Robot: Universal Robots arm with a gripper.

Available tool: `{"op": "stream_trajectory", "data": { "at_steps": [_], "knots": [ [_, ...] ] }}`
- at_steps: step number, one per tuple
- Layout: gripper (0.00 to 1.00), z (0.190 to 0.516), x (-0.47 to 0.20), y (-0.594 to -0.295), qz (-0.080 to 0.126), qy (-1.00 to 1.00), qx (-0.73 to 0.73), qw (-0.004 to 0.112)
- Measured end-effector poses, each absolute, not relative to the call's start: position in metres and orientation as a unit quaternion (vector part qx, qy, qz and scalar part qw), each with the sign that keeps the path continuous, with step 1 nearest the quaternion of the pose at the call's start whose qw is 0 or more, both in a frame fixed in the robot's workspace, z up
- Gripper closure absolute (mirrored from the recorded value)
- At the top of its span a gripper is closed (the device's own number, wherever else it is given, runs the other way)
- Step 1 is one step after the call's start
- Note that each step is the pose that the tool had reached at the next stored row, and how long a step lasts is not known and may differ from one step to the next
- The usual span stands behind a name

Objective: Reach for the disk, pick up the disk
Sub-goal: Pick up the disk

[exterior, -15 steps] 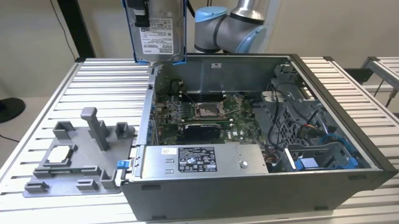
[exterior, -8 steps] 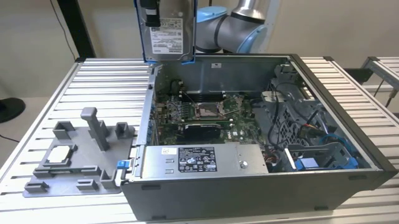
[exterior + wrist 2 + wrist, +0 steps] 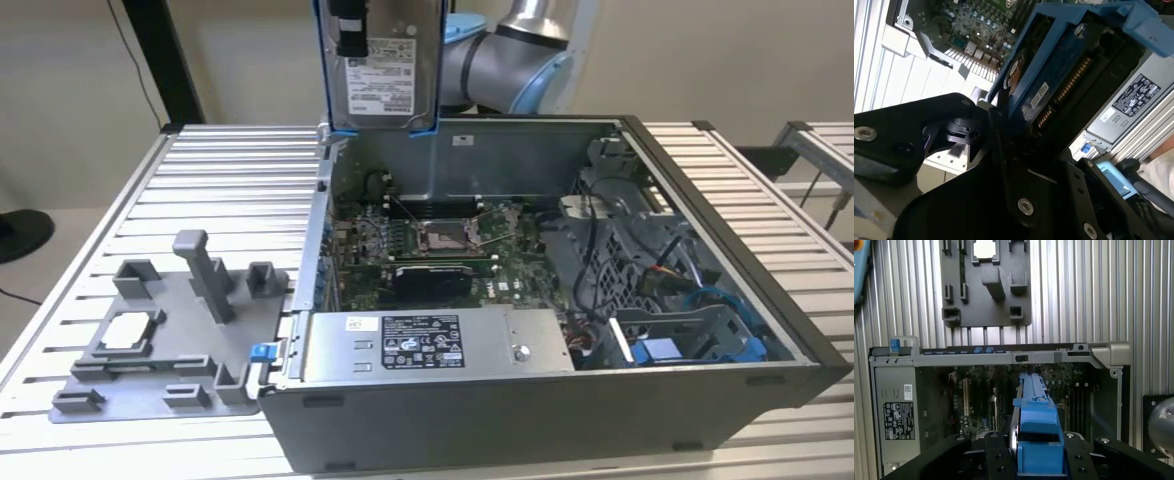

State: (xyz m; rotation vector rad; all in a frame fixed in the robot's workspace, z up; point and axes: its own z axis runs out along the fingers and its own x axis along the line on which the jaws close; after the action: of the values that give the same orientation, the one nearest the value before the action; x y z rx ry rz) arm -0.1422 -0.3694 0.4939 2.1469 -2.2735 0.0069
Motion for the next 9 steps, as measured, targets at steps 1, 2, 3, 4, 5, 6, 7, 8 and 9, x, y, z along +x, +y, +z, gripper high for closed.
{"op": "stream_trajectory", "data": {
  "at_steps": [1,2,3,4,5,6,7,8,9],
  "knots": [
    [1.0,0.494,-0.139,-0.369,0.002,-0.727,0.687,0.007],
    [1.0,0.494,-0.137,-0.369,0.002,-0.727,0.687,0.007],
    [1.0,0.494,-0.134,-0.369,0.002,-0.727,0.687,0.007],
    [1.0,0.494,-0.131,-0.369,0.002,-0.727,0.687,0.007],
    [1.0,0.494,-0.129,-0.369,0.002,-0.727,0.687,0.007],
    [1.0,0.494,-0.126,-0.369,0.002,-0.727,0.687,0.007],
    [1.0,0.494,-0.123,-0.369,0.002,-0.727,0.687,0.008],
    [1.0,0.494,-0.121,-0.369,0.002,-0.727,0.687,0.008],
    [1.0,0.494,-0.118,-0.369,0.002,-0.727,0.687,0.008]
  ]
}}
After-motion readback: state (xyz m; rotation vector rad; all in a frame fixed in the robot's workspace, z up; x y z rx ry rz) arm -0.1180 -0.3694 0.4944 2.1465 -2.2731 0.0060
